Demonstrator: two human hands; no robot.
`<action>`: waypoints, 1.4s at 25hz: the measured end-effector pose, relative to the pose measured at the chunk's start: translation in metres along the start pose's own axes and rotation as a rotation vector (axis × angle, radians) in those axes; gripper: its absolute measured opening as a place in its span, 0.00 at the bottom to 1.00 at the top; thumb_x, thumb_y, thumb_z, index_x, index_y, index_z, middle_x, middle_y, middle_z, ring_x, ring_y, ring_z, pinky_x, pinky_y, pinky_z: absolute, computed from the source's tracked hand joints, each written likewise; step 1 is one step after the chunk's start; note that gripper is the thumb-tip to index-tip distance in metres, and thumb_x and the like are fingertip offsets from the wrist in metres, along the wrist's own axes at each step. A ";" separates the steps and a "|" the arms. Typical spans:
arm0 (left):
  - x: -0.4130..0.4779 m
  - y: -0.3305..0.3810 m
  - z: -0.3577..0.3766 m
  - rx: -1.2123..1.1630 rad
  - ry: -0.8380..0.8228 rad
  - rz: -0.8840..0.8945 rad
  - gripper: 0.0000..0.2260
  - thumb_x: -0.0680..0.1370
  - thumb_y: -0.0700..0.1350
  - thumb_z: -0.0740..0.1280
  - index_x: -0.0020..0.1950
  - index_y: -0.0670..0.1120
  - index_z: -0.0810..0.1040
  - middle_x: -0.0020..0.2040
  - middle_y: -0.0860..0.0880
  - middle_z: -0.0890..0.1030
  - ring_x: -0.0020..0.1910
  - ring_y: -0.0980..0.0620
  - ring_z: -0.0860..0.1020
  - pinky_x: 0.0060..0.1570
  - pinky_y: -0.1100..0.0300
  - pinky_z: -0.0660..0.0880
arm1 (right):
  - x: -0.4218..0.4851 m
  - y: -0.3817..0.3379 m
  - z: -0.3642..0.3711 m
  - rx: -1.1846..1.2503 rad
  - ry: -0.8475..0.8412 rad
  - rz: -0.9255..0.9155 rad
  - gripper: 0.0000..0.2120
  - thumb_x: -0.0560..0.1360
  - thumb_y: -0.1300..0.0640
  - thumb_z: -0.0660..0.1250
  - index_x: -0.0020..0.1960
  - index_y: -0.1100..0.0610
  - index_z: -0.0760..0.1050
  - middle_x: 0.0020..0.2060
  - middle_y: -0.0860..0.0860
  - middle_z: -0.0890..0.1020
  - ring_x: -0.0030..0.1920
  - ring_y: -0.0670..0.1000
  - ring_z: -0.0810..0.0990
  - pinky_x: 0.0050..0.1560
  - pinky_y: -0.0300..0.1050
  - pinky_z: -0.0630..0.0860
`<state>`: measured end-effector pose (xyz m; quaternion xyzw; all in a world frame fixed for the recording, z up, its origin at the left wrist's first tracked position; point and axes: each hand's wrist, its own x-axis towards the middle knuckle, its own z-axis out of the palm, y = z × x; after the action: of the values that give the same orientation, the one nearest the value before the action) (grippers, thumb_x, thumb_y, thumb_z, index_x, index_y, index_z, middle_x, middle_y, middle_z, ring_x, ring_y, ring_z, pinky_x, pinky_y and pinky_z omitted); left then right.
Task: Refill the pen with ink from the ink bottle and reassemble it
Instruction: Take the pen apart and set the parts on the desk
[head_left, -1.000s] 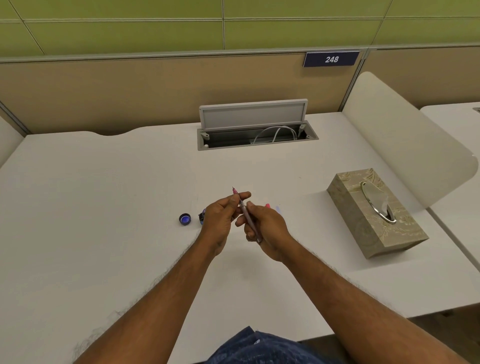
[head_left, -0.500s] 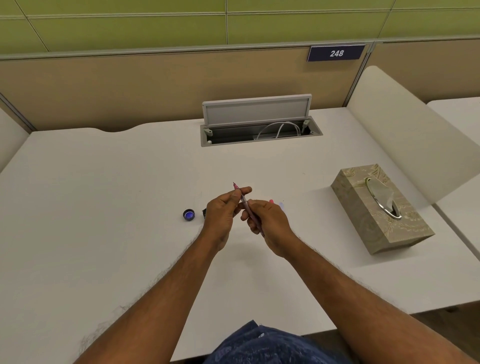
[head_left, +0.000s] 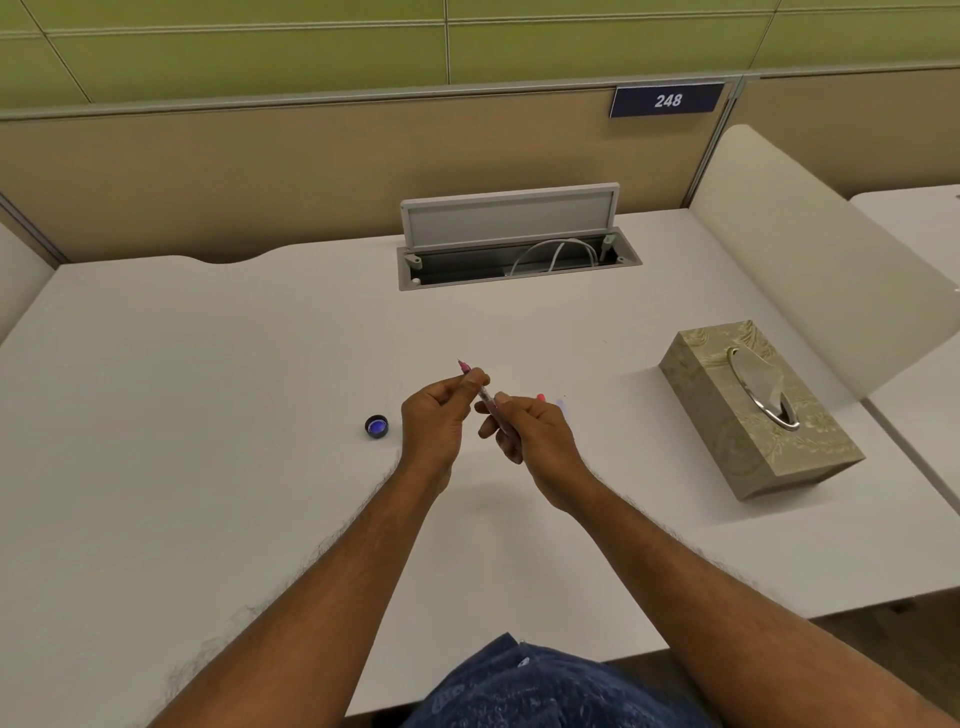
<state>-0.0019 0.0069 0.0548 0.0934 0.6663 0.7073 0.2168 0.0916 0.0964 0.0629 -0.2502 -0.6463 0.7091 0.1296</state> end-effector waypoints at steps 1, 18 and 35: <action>0.001 0.001 0.000 0.007 0.010 0.005 0.08 0.69 0.59 0.72 0.41 0.56 0.86 0.45 0.57 0.86 0.50 0.54 0.82 0.52 0.59 0.76 | 0.000 0.001 0.000 -0.029 0.017 -0.013 0.14 0.81 0.52 0.60 0.50 0.59 0.82 0.33 0.48 0.81 0.28 0.44 0.70 0.31 0.33 0.68; 0.006 0.011 -0.005 -0.064 0.150 -0.034 0.09 0.74 0.53 0.70 0.46 0.49 0.84 0.44 0.55 0.85 0.51 0.53 0.81 0.48 0.61 0.76 | -0.008 0.024 -0.016 -0.091 0.105 -0.050 0.07 0.74 0.56 0.73 0.49 0.58 0.79 0.36 0.48 0.80 0.29 0.45 0.77 0.36 0.35 0.72; 0.008 0.005 -0.013 -0.003 0.097 -0.074 0.08 0.75 0.52 0.69 0.44 0.50 0.84 0.40 0.59 0.85 0.41 0.64 0.81 0.44 0.65 0.75 | 0.030 0.077 -0.039 -0.776 0.317 -0.044 0.05 0.73 0.52 0.70 0.42 0.53 0.78 0.35 0.47 0.82 0.51 0.48 0.81 0.40 0.41 0.72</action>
<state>-0.0155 -0.0017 0.0575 0.0340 0.6781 0.7034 0.2105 0.0972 0.1347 -0.0199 -0.3727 -0.8428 0.3628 0.1386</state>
